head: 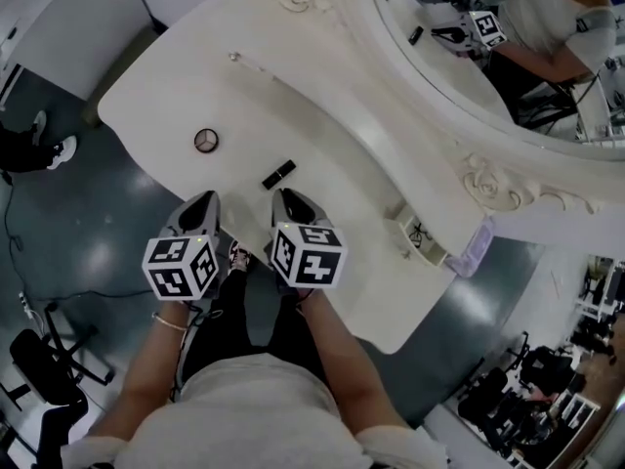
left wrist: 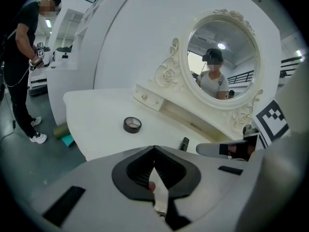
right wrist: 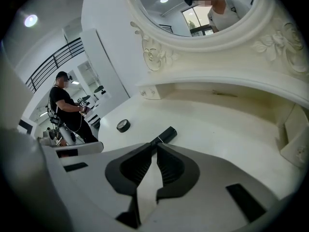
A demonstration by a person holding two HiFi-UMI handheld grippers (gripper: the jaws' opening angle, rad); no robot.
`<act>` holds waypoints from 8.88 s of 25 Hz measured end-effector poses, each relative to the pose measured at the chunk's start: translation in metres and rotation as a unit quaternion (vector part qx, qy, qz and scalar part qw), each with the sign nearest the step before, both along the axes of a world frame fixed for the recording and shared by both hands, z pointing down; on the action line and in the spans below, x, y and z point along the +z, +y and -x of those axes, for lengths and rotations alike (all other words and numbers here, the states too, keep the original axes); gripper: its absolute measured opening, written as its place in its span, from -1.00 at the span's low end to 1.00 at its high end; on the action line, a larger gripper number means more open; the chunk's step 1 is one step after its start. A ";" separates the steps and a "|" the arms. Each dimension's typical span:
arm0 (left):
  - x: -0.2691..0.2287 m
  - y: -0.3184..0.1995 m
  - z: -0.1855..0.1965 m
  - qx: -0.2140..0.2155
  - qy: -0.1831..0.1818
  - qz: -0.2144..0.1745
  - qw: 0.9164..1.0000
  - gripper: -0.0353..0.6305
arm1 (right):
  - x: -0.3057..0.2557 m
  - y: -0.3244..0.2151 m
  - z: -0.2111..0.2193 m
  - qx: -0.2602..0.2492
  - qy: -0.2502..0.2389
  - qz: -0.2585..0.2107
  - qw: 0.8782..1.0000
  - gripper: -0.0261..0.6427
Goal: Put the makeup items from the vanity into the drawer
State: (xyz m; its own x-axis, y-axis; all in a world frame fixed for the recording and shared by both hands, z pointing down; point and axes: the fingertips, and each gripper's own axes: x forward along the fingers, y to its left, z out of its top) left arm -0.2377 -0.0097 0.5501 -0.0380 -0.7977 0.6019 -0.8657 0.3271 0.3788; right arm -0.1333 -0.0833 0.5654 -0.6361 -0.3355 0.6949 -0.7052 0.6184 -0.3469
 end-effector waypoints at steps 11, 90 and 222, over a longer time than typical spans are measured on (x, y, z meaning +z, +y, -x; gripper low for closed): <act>0.019 -0.001 0.033 0.036 0.015 0.009 0.999 -0.89 | 0.014 0.005 0.010 0.066 0.022 0.009 0.998 -0.79; 0.006 -0.041 -0.101 0.181 0.026 -0.007 0.983 -0.89 | -0.011 -0.007 -0.102 0.165 0.059 -0.043 0.984 -0.62; -0.038 -0.132 -0.323 0.314 -0.013 -0.025 0.949 -0.89 | -0.050 -0.065 -0.325 0.267 -0.003 0.051 0.962 -0.57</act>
State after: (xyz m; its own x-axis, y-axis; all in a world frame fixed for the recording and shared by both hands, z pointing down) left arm 0.0856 -0.1415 0.5126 0.4408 -0.6954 0.5675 -0.8929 -0.2751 0.3565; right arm 0.1914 -0.1481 0.5154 -0.3964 -0.5456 0.7384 -0.9105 0.1307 -0.3922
